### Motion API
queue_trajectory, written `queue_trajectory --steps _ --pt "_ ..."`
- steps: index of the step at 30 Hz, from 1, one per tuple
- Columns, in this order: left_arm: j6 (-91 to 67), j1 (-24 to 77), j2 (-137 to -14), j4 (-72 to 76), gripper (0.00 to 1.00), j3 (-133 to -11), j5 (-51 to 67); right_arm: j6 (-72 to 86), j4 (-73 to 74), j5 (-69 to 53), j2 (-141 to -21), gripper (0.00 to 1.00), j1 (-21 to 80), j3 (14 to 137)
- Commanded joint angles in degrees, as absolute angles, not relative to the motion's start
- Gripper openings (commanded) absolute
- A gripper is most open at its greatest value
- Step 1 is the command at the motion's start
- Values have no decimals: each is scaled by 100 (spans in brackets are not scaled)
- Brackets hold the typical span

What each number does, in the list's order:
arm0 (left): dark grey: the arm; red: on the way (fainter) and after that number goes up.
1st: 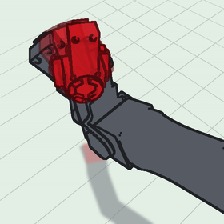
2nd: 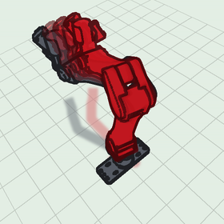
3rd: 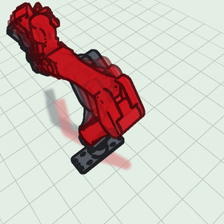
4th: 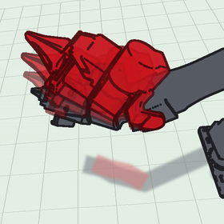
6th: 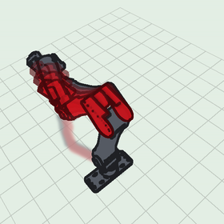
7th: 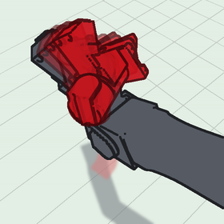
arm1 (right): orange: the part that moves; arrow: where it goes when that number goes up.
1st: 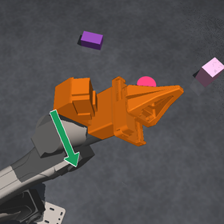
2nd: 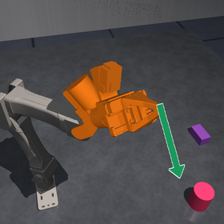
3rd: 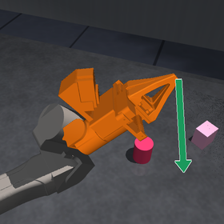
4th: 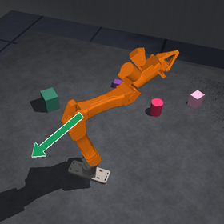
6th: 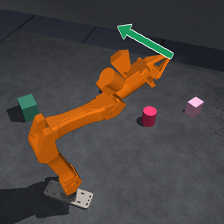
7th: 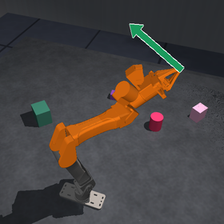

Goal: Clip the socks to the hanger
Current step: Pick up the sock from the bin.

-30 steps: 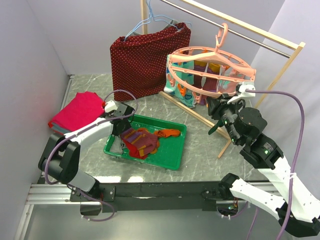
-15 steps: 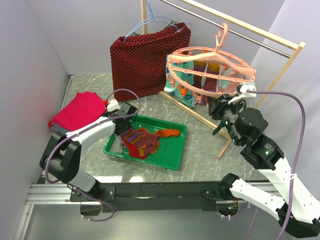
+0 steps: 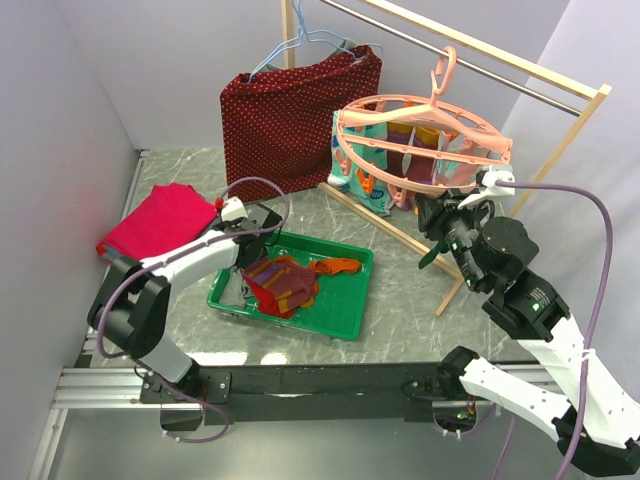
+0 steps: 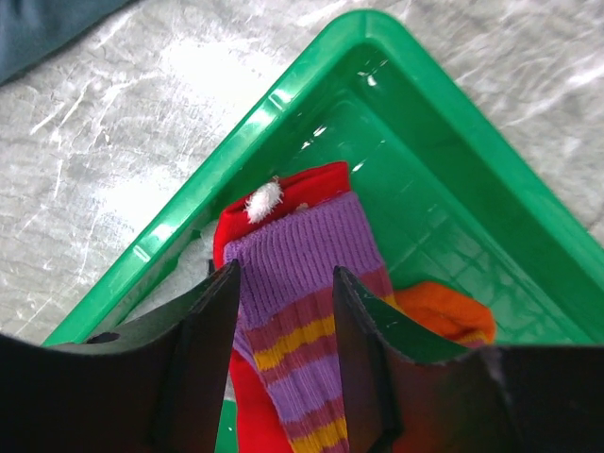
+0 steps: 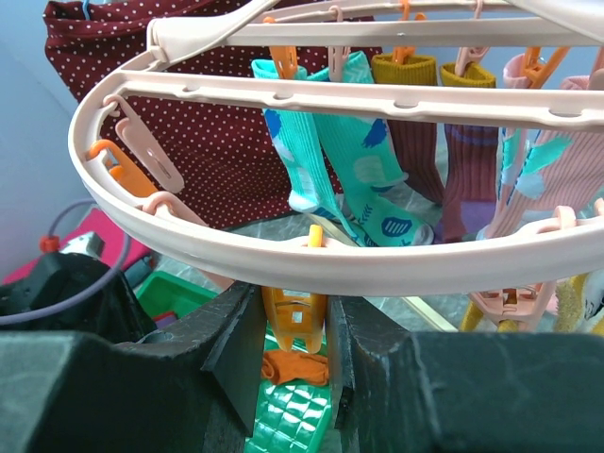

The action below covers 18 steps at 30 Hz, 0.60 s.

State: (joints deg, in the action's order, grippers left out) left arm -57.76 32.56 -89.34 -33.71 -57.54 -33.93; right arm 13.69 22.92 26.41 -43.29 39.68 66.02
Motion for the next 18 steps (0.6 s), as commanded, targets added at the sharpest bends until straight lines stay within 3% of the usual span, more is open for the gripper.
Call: queue_trajectory --steps 1,14,18 --pt "-5775 3226 -9149 -3419 50 -5985 -3516 1406 2153 2637 -4271 0 3920 6565" --pt "-5608 3111 -9501 -3270 50 -6038 -3296 1389 2145 2637 -4271 0 3885 6565" --pt "-5493 3111 -9667 -3208 42 -6117 -3182 1389 2136 2602 -4280 0 3894 6574"
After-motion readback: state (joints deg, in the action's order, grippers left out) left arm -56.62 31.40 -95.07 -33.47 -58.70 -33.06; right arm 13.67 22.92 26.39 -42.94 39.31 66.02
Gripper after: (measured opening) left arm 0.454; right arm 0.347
